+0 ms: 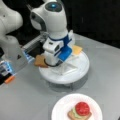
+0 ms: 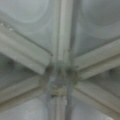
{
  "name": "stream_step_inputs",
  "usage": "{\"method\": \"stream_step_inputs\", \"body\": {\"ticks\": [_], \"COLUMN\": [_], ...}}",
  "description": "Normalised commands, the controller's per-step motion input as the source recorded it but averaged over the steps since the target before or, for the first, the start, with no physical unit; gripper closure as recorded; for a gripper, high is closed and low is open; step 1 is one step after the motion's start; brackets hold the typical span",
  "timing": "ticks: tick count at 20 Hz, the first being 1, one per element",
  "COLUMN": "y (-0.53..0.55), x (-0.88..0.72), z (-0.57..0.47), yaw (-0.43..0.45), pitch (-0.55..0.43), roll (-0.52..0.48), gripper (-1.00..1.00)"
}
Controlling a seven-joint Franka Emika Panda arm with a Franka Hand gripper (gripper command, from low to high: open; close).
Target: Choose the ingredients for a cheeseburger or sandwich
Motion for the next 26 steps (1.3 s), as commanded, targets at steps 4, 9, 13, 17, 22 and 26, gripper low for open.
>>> {"method": "stream_step_inputs", "body": {"ticks": [4,9,13,17,22,26], "y": [0.12,0.14,0.14,0.12,0.08,0.07], "x": [-0.15,-0.14,-0.14,-0.12,-0.09,-0.08], "z": [-0.14,-0.13,-0.14,-0.13,-0.14,-0.15], "yaw": [-0.021,-0.017,-0.030,-0.034,-0.020,0.022], "pitch": [-0.169,-0.154,-0.144,-0.147,-0.145,-0.150], "roll": [-0.107,-0.088,-0.066,-0.049,-0.022,-0.035], "gripper": [-1.00,-1.00,-1.00,-1.00,-1.00,-1.00]}}
